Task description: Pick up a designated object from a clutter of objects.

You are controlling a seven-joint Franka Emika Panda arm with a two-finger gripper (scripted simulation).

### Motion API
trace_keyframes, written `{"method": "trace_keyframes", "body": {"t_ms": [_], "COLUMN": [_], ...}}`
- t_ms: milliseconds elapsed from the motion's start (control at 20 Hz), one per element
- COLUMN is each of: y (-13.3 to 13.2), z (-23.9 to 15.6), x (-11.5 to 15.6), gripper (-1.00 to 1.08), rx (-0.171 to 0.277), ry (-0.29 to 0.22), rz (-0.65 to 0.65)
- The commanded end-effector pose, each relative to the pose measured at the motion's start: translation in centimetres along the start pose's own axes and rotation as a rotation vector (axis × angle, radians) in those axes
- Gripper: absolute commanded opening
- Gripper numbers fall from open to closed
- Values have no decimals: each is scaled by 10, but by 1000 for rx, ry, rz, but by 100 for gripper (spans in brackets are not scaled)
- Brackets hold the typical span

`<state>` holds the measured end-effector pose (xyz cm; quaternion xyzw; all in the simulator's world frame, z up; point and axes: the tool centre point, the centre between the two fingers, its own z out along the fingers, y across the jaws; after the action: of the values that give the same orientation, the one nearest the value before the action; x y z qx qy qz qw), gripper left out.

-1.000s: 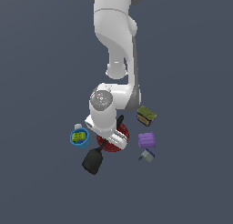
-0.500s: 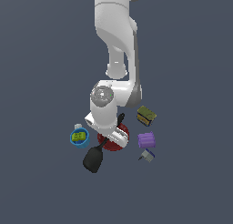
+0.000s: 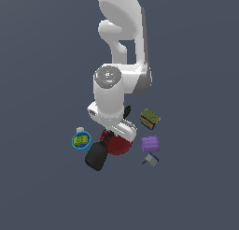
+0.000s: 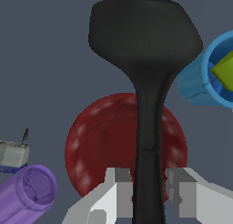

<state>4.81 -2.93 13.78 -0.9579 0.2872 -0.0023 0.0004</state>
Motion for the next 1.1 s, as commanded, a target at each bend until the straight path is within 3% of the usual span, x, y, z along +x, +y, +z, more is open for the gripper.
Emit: {"method": "trace_keyframes", "body": {"t_ms": [0,650,1050], "y": [-2,-11,-17], "z": [-26,-171,-232], "x": [-6,-42,-55], "gripper": [-100,-100,-100], "rx": [1,-2,-3], "ry": [2,-1,-3], "rz": [0,0,-1]}}
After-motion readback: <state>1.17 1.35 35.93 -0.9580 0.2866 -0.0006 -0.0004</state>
